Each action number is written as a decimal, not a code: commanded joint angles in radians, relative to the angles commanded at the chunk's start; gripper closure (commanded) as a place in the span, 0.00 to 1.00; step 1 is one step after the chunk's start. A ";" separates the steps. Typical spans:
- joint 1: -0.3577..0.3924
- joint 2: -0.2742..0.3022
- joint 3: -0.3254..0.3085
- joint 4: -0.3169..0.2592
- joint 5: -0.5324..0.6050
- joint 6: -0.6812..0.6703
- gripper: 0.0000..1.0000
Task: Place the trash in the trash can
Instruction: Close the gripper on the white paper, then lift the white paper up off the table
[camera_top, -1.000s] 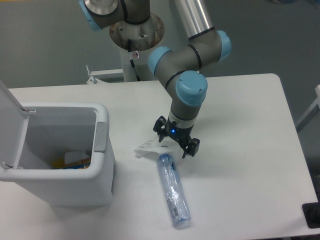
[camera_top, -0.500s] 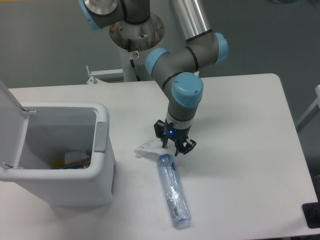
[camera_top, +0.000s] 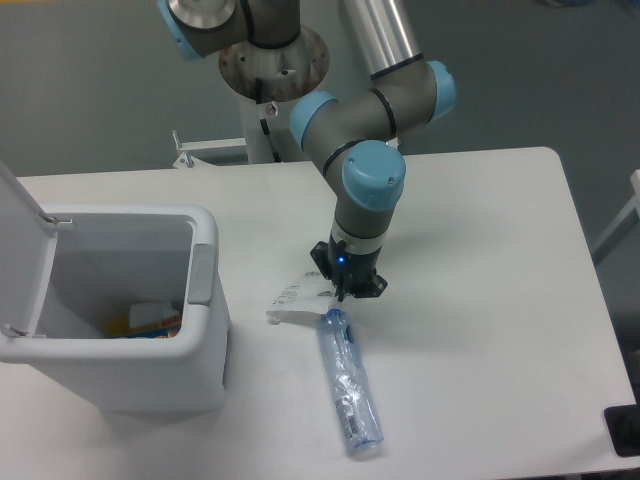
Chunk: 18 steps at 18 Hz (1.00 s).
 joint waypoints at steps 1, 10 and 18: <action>0.002 0.011 -0.011 -0.002 0.000 0.008 1.00; 0.043 0.114 0.000 -0.191 -0.006 0.149 1.00; 0.101 0.160 0.214 -0.487 -0.122 0.151 1.00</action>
